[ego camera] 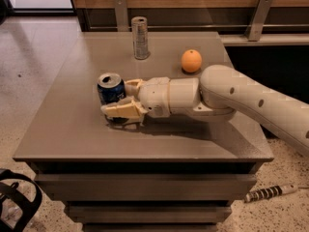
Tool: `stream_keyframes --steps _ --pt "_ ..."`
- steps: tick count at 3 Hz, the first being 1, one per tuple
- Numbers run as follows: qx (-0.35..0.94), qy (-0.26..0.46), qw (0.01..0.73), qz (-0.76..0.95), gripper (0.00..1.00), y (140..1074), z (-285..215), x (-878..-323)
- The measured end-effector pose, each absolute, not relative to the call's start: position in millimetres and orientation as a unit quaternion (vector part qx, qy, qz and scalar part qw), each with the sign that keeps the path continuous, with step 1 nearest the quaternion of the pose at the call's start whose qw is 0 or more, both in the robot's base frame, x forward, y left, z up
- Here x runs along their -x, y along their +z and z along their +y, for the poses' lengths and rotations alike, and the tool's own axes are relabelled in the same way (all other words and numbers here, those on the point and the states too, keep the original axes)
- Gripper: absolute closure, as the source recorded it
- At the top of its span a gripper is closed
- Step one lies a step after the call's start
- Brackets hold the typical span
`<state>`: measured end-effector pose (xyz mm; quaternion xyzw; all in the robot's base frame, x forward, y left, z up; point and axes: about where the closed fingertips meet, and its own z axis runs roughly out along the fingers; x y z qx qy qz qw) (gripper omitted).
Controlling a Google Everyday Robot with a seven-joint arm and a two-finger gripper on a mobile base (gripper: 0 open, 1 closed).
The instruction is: Pick pepsi can
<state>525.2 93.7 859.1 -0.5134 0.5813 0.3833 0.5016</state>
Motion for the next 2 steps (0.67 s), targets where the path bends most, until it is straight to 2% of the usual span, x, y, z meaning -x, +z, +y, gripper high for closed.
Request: stream_keyframes --steps 1,2 --pt "0.515 0.384 0.501 0.58 0.85 859.6 95.9 -524.2" --pt "0.516 0.385 0.5 0.579 1.0 860.1 97.9 -523.3"
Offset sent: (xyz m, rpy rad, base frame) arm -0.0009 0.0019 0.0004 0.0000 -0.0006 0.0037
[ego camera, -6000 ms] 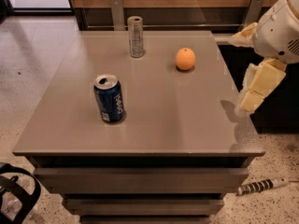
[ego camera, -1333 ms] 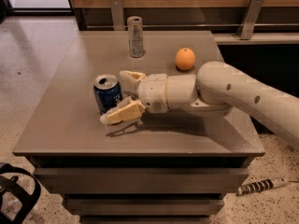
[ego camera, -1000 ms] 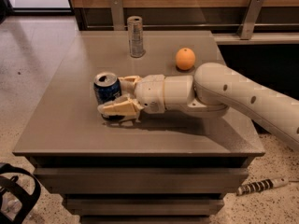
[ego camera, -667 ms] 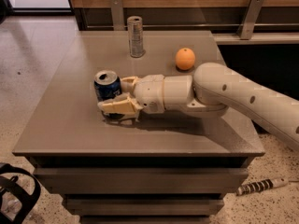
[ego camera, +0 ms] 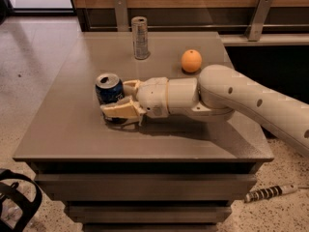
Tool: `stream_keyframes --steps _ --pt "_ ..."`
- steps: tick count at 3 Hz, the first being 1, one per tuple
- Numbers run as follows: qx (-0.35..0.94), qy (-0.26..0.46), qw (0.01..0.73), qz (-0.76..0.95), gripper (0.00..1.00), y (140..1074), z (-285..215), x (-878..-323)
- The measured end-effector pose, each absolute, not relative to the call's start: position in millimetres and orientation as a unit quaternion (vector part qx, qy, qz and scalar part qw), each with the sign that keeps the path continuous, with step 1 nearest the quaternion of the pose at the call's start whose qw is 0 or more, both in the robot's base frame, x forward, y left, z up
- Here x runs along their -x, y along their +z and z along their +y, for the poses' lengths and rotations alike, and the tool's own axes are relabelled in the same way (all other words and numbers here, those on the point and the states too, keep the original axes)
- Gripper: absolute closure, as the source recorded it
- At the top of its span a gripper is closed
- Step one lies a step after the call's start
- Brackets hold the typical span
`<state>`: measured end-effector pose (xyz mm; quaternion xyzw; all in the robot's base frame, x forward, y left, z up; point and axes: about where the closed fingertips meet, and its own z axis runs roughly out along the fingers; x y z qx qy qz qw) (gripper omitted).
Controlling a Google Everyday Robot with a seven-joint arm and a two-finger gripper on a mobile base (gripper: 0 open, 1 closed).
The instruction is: Pick pepsi can
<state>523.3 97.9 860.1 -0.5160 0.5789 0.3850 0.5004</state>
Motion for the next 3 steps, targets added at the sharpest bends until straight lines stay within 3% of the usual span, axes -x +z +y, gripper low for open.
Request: stream_keyframes --steps 3 --pt "0.523 0.378 0.504 0.574 1.0 873 98 -523"
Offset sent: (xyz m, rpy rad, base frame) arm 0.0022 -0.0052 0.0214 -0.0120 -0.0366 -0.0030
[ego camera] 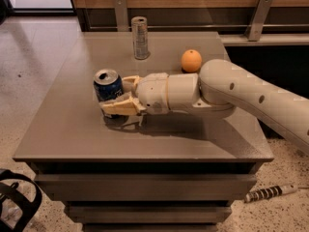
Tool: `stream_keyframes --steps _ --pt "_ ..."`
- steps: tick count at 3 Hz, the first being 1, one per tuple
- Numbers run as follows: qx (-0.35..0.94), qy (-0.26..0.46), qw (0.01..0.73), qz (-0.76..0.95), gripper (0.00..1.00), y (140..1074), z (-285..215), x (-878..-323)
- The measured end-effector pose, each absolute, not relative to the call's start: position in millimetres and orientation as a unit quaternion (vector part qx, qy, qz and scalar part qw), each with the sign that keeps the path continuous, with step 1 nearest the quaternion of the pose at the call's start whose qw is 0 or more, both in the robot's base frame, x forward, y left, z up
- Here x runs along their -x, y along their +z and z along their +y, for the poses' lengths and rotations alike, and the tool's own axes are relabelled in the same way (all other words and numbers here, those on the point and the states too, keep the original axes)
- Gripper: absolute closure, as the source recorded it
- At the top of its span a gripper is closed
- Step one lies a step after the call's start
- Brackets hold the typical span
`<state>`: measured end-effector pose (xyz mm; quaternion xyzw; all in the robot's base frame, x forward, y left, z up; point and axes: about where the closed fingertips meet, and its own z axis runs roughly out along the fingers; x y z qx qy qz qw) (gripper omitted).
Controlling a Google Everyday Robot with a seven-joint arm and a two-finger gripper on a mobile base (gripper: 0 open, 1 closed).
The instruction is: Pick pepsi can
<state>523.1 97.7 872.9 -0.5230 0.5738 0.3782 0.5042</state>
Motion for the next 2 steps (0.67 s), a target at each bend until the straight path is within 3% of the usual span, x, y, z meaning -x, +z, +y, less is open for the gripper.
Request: stream_keyframes --steps 1,2 --pt "0.552 0.309 0.548 0.548 1.0 949 83 -509" --pt "0.559 0.289 0.558 0.541 1.0 970 79 -504"
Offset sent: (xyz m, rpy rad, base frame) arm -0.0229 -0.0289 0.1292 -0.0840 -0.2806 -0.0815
